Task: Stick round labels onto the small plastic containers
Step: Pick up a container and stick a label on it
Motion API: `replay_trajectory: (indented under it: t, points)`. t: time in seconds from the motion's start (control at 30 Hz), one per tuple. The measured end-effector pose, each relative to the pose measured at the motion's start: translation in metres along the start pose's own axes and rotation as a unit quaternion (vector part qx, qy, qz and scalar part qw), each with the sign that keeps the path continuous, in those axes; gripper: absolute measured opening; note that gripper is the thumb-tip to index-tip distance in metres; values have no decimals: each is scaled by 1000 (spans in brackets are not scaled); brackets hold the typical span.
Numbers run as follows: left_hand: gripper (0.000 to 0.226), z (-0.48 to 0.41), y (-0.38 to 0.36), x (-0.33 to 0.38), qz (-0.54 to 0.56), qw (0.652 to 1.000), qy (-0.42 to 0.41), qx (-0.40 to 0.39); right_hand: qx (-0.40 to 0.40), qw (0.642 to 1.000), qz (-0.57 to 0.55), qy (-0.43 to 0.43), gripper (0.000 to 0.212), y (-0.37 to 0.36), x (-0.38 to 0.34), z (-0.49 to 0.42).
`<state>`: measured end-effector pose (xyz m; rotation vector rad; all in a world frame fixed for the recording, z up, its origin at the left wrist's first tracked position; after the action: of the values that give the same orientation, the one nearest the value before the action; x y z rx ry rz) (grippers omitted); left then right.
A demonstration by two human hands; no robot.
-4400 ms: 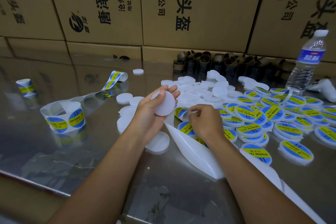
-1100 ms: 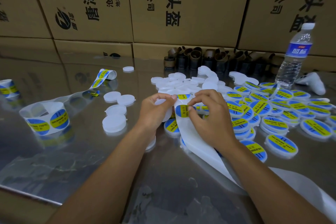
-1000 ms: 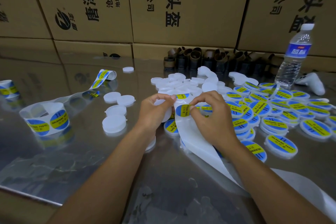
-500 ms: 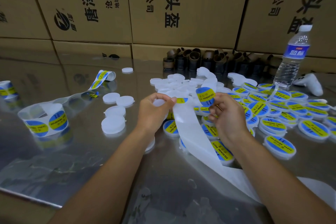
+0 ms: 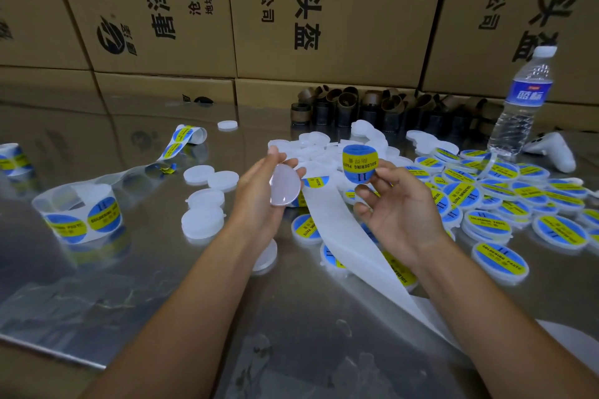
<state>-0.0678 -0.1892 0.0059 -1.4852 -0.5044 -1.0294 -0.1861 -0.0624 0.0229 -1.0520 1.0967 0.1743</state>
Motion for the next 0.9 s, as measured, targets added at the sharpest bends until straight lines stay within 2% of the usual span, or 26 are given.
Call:
replay_trajectory:
  t: [0.1,0.3,0.4,0.57,0.9]
  points:
    - [38,11,-19,-12,70,990,95,-81,-35,998,42,28,7,-11,-1,4]
    - [50,28,-37,-17,63,979,113,-156,-52,979,168,103,12,-24,4,10]
    - [53,32,-43,-16,76,975,116,-174,-34,971,207,119,21,-20,6,10]
    - [57,37,-48,-17,81,970,117,-195,-48,968,219,114,3,-25,8,16]
    - [60,39,-50,-19,66,970,117,-201,6,968,234,86,10,-18,11,16]
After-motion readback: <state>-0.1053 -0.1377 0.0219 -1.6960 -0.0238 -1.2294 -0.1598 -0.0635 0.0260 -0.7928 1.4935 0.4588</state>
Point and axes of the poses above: each hand's wrist, its own z-axis away from the middle knuckle, its own y-axis out of the back of the hand, x = y × z, the point moved 10 cm from there along -z, towards the middle knuckle, and after that the axes turned 12 degrees about x, right-handed, at the moved point
